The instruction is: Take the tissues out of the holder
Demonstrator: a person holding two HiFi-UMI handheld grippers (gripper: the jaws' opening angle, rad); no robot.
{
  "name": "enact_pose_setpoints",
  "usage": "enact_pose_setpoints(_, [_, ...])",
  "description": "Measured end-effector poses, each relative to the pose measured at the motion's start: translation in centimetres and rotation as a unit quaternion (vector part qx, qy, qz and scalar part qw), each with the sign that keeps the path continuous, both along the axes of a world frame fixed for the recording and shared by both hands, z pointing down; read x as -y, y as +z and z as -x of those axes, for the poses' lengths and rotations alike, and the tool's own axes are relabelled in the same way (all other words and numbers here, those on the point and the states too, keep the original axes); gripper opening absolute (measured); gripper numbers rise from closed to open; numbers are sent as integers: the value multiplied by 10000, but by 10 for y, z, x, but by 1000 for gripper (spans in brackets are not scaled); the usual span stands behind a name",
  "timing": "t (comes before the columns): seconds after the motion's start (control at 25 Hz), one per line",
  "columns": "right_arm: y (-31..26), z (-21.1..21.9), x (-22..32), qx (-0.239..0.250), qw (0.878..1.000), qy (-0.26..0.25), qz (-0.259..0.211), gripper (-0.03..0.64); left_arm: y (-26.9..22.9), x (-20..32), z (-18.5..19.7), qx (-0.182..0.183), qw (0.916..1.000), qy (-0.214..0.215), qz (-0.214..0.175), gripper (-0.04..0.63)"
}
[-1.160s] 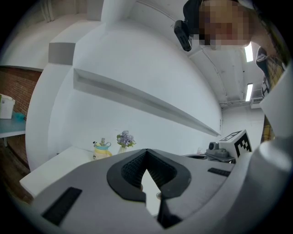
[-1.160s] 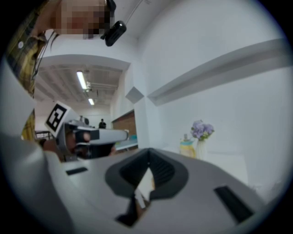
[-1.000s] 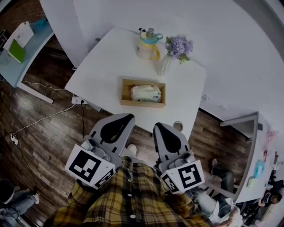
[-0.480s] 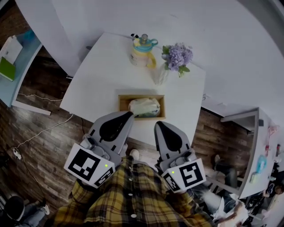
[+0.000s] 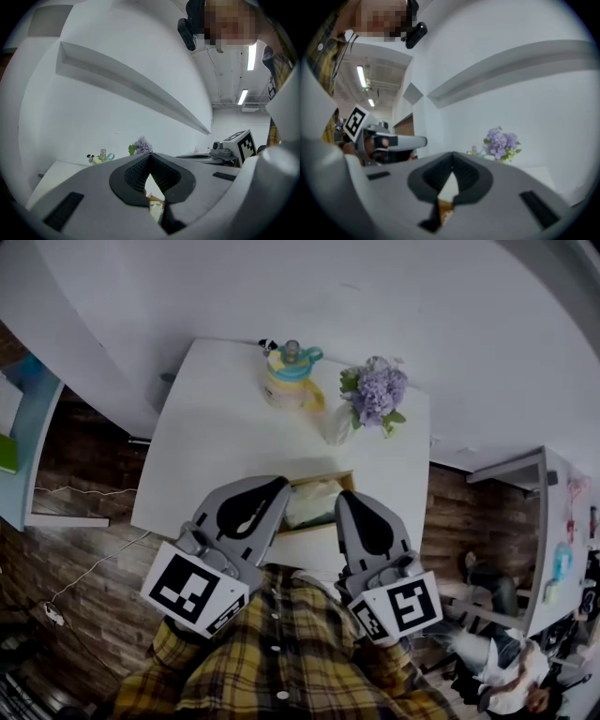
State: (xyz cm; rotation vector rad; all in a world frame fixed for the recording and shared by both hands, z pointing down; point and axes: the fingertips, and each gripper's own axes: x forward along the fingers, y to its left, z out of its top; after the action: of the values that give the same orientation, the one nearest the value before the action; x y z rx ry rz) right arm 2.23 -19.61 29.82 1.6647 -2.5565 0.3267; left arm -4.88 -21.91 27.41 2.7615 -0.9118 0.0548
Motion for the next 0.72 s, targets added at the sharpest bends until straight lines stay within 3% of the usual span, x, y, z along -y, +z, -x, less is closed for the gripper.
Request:
enact_pose_setpoints(0.32, [13,6,20,57,9996,189,192,11,17,22,10,114,9995,164,227,11])
enact_pose_setpoints(0.72, [8,-7,40,-64,9997,-76,205,11,15,33,-16,82,9996,161,236,11])
